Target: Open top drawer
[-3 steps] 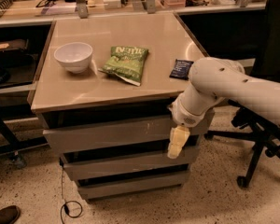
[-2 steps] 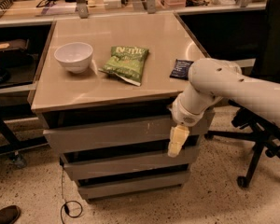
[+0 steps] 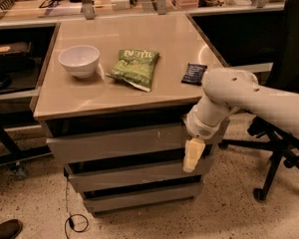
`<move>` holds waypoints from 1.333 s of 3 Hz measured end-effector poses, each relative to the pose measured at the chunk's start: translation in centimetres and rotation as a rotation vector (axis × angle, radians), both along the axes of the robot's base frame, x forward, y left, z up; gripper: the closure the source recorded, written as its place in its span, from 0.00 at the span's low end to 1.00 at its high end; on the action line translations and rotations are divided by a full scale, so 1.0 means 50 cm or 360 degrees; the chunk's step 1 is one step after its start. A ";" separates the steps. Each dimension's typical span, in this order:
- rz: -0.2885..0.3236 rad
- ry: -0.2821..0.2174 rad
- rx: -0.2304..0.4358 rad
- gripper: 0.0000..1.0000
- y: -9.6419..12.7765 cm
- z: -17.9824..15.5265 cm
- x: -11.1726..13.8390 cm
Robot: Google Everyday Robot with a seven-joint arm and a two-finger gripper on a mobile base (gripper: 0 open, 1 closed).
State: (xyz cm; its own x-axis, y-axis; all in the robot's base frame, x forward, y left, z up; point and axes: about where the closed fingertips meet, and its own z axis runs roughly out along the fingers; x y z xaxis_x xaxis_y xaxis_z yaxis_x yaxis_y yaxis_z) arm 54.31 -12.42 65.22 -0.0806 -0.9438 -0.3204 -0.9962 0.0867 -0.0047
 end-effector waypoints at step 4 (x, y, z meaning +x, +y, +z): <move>-0.0070 0.0128 0.0203 0.00 -0.046 0.092 -0.192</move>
Offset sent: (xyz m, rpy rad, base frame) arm -0.0870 -0.0257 0.0432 0.1273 0.1015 -0.0459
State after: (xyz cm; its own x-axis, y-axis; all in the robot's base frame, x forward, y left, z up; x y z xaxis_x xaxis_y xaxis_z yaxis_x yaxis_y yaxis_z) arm 44.69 -14.74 69.84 -0.1513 -0.8909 -0.4282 -0.9881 0.1250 0.0891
